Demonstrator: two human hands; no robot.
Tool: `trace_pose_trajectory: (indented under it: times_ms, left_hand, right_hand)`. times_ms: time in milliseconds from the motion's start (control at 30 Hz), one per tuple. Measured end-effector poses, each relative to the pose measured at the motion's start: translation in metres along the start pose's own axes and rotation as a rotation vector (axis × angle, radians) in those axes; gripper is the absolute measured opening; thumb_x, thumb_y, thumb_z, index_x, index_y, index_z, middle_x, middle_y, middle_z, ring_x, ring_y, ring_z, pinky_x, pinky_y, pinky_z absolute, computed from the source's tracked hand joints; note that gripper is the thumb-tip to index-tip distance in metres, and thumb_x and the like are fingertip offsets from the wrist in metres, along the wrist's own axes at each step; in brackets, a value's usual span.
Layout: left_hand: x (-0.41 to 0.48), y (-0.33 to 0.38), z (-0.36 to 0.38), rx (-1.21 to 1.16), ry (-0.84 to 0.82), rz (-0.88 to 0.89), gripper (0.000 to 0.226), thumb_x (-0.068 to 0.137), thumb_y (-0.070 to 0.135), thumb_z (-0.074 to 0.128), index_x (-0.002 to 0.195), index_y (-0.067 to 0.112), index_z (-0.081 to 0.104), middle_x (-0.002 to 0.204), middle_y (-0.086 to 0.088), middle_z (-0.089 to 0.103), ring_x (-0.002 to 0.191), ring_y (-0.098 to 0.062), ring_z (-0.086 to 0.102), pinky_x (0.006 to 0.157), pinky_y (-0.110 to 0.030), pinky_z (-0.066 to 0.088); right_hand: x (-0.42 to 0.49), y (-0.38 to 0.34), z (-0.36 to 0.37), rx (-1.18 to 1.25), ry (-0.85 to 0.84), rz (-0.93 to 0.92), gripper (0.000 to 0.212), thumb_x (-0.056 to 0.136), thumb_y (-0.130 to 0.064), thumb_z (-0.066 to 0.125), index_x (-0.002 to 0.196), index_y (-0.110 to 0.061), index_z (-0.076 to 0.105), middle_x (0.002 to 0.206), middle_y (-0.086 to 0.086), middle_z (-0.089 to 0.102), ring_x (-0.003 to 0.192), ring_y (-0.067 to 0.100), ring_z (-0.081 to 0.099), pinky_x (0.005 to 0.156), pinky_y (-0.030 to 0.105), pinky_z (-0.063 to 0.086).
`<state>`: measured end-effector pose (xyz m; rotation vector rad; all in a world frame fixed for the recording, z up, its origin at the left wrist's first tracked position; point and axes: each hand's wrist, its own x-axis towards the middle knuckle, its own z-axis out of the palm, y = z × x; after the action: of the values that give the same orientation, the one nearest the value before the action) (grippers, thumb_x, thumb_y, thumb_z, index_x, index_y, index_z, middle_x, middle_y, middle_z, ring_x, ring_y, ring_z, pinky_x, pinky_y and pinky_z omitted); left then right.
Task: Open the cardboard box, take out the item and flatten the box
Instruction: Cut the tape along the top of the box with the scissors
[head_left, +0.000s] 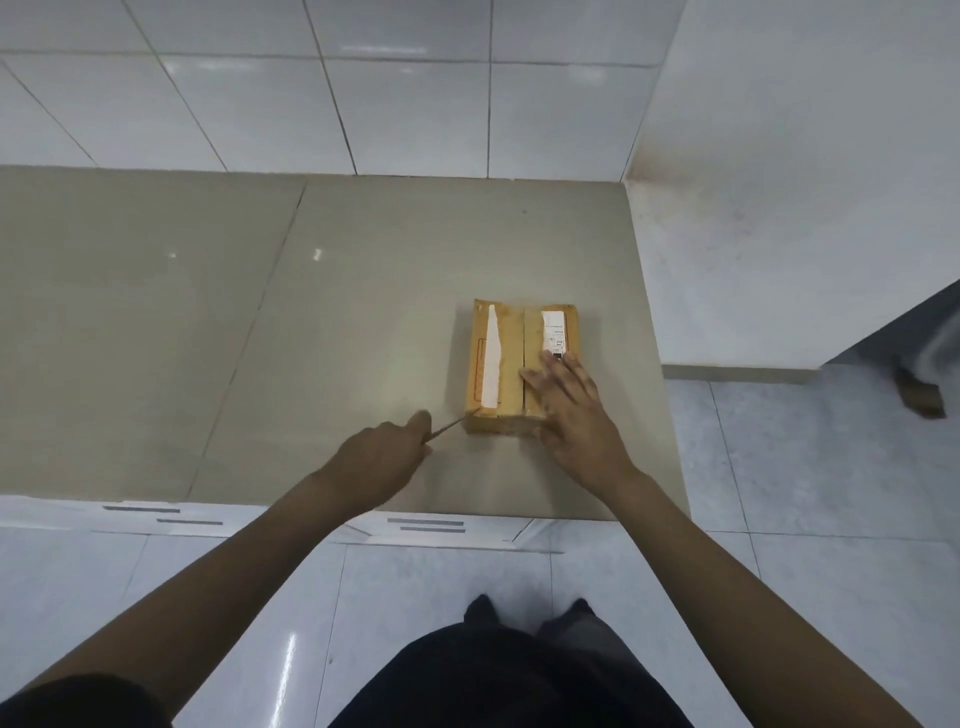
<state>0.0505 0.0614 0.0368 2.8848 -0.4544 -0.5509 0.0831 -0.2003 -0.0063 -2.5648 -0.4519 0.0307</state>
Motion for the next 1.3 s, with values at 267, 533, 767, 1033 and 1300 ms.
trace_pose_trajectory:
  times_ms: [267, 533, 767, 1033, 1300]
  left_hand:
    - [0.017, 0.004, -0.034, -0.004, 0.124, 0.142, 0.020, 0.096, 0.040, 0.048, 0.097, 0.024, 0.060, 0.080, 0.000, 0.067, 0.068, -0.022, 0.062, 0.059, -0.032, 0.049]
    - [0.003, -0.013, -0.021, -0.094, -0.070, 0.046, 0.017, 0.096, 0.026, 0.041, 0.093, 0.016, 0.055, 0.085, -0.008, 0.070, 0.078, -0.029, 0.064, 0.073, -0.044, 0.054]
    - [0.002, -0.014, -0.015, -0.056, -0.030, 0.095, 0.020, 0.097, 0.026, 0.040, 0.098, 0.017, 0.057, 0.086, -0.007, 0.071, 0.077, -0.029, 0.064, 0.071, -0.043, 0.054]
    - [0.018, -0.022, -0.013, -0.001, 0.048, 0.134, 0.019, 0.098, 0.029, 0.041, 0.099, 0.021, 0.059, 0.084, -0.002, 0.069, 0.077, -0.029, 0.062, 0.062, -0.034, 0.048]
    - [0.027, -0.018, -0.009, -0.109, 0.137, 0.192, 0.021, 0.098, 0.034, 0.045, 0.102, 0.025, 0.064, 0.087, 0.002, 0.071, 0.078, -0.024, 0.064, 0.062, -0.032, 0.049]
  right_hand:
    - [-0.008, -0.004, -0.005, 0.005, -0.038, 0.016, 0.071, 0.086, -0.011, 0.062, 0.145, -0.033, 0.032, 0.160, -0.008, 0.018, 0.148, 0.016, 0.005, 0.089, 0.038, 0.054]
    - [-0.007, -0.006, -0.005, -0.011, -0.039, 0.026, 0.071, 0.086, -0.011, 0.062, 0.146, -0.033, 0.031, 0.160, -0.008, 0.017, 0.149, 0.017, 0.004, 0.088, 0.037, 0.055]
    - [-0.007, -0.006, -0.006, -0.012, -0.033, 0.038, 0.070, 0.086, -0.012, 0.063, 0.145, -0.033, 0.032, 0.160, -0.008, 0.018, 0.148, 0.016, 0.005, 0.087, 0.039, 0.055]
    - [-0.006, -0.002, -0.007, -0.028, -0.030, 0.052, 0.070, 0.085, -0.015, 0.065, 0.144, -0.035, 0.033, 0.159, -0.011, 0.020, 0.148, 0.014, 0.007, 0.086, 0.041, 0.056]
    - [-0.005, -0.004, -0.005, -0.051, -0.018, 0.056, 0.068, 0.086, -0.018, 0.065, 0.144, -0.035, 0.032, 0.159, -0.009, 0.021, 0.148, 0.016, 0.007, 0.081, 0.040, 0.057]
